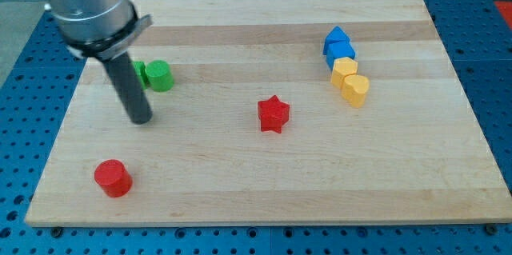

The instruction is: Slide the red circle closer to the green circle

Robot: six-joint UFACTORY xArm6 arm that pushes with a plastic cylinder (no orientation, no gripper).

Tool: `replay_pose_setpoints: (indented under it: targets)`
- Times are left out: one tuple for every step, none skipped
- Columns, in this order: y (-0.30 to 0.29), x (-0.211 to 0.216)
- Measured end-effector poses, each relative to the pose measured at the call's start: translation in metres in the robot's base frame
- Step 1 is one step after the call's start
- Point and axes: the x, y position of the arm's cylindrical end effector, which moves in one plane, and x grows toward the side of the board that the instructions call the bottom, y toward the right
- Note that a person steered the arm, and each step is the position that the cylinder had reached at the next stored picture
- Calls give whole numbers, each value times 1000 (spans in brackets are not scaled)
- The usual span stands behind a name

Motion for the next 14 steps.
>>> replay_pose_setpoints:
  targets:
    - [-29, 26]
    - [-36, 73]
    - [-36, 117]
    - [-28, 128]
    - [-25, 117]
    - [-14, 96]
    - [11, 86]
    - [39, 86]
    - [66, 86]
    - [93, 86]
    - [101, 81]
    - [99, 62]
    - [99, 41]
    - [99, 23]
